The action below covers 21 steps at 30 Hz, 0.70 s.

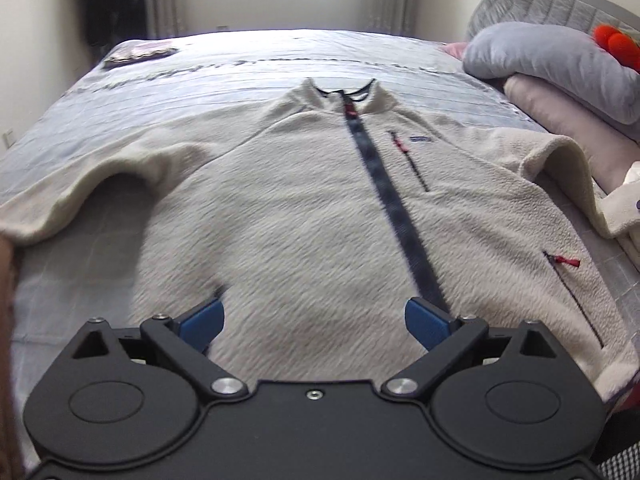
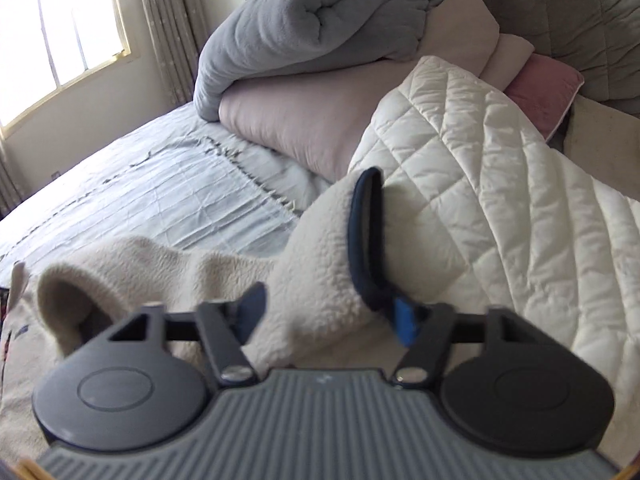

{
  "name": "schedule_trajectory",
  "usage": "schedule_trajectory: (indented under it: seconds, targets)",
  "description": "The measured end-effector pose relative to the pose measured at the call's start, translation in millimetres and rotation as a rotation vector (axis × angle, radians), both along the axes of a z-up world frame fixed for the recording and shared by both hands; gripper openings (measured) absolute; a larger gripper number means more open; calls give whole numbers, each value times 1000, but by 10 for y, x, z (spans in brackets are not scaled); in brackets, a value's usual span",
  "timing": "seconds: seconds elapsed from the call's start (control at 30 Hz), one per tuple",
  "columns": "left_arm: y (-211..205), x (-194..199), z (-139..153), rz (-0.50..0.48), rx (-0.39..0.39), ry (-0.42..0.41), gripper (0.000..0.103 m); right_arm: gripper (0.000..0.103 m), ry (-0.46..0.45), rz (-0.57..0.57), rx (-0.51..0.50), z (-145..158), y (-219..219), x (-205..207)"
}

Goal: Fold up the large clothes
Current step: 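Grasp the navy-trimmed sleeve cuff with the right gripper and lift it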

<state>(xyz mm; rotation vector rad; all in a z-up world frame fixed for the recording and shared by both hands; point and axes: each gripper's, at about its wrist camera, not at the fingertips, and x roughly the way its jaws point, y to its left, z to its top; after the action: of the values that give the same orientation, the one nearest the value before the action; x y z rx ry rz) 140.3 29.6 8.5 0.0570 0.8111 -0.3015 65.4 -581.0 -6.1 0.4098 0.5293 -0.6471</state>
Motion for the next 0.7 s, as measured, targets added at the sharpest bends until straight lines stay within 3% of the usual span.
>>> schedule_trajectory:
  seconds: [0.03, 0.1, 0.3, 0.4, 0.47, 0.57, 0.6, 0.7]
  targets:
    - [-123, 114, -12, -18, -6, 6, 98, 25, -16, 12, -13, 23, -33, 47]
    - [-361, 329, -44, -50, -25, 7, 97, 11, -56, 46, -34, 128, -96, 63]
    - [-1215, 1008, -167, -153, -57, -46, 95, 9, -116, 24, -220, 686, -413, 261]
    - [-1670, 1334, -229, -176, -62, -107, 71, 8, -153, -6, -279, 891, -614, 335]
    - [-1961, 1563, -272, -179, -108, -125, 48, 8, -172, -25, -310, 971, -748, 379]
    - [-2443, 1841, -380, -221, -223, -99, 34, 8, -189, -42, -319, 984, -944, 427]
    - [-2672, 1903, -429, -254, -258, -82, 34, 8, -193, -42, -315, 977, -997, 444]
    - [-3307, 1942, -658, -359, -292, -10, 25, 8, -193, -45, -312, 958, -1150, 535]
